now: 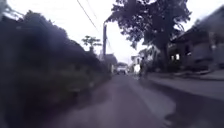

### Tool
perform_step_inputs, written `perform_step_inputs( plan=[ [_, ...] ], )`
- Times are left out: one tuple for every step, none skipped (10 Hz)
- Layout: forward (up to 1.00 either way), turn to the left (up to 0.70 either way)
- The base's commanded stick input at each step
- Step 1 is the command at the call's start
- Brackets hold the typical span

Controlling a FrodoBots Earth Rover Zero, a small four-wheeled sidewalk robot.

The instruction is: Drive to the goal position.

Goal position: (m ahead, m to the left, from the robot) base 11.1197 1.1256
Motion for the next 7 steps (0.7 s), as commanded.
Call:
perform_step_inputs(
  plan=[
    [0.70,-0.18],
    [0.70,-0.09],
    [0.70,0.00],
    [0.70,0.00],
    [0.70,0.00],
    [0.70,0.00],
    [0.70,0.00]
  ],
)
